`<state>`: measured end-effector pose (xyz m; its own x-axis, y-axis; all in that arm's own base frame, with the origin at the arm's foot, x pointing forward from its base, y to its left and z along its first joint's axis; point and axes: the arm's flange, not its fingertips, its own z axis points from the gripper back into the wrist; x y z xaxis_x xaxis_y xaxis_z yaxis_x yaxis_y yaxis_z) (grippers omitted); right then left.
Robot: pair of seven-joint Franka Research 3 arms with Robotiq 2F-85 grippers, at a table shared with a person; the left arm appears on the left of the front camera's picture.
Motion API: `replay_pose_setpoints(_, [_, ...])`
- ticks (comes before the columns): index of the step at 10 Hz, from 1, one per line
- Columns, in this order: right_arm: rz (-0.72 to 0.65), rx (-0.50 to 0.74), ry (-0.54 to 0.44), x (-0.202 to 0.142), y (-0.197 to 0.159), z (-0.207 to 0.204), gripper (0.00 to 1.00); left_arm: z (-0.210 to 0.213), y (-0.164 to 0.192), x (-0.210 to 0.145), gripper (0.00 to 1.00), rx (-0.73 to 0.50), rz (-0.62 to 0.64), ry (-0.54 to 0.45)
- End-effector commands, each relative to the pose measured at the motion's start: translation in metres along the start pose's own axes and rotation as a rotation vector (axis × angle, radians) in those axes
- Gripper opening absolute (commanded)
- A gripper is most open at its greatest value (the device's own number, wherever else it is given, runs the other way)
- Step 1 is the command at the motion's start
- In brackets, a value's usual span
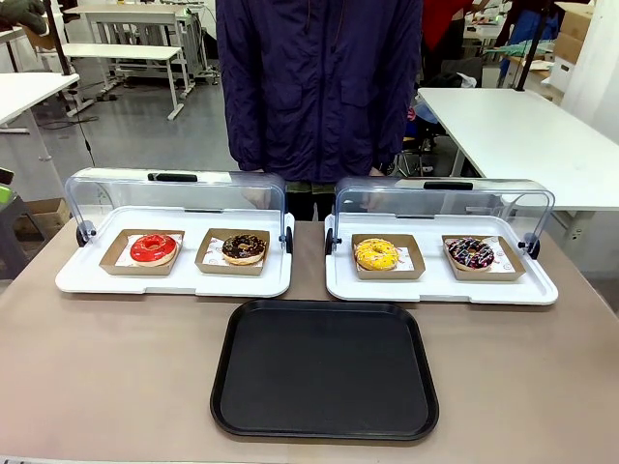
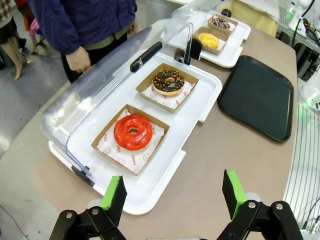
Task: Move the second donut from the left to the tray.
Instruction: Pick up the Paper togo box containing the Donut indicated by the person and place it on the Handle tray.
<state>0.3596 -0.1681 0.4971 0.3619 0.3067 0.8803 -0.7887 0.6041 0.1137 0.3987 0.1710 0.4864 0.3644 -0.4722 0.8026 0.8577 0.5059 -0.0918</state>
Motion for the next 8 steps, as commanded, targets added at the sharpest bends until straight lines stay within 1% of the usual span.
replay_pose_setpoints(1, [0.025,-0.003,-0.034,0.0016,-0.0026,-0.0018,1.00,-0.0003,0.0004,-0.0001,1.00,-0.008,-0.005,-0.016])
replay_pose_setpoints(8, [0.025,-0.003,-0.034,0.0016,-0.0026,-0.0018,1.00,-0.0003,0.0004,-0.0001,1.00,-0.008,-0.005,-0.016])
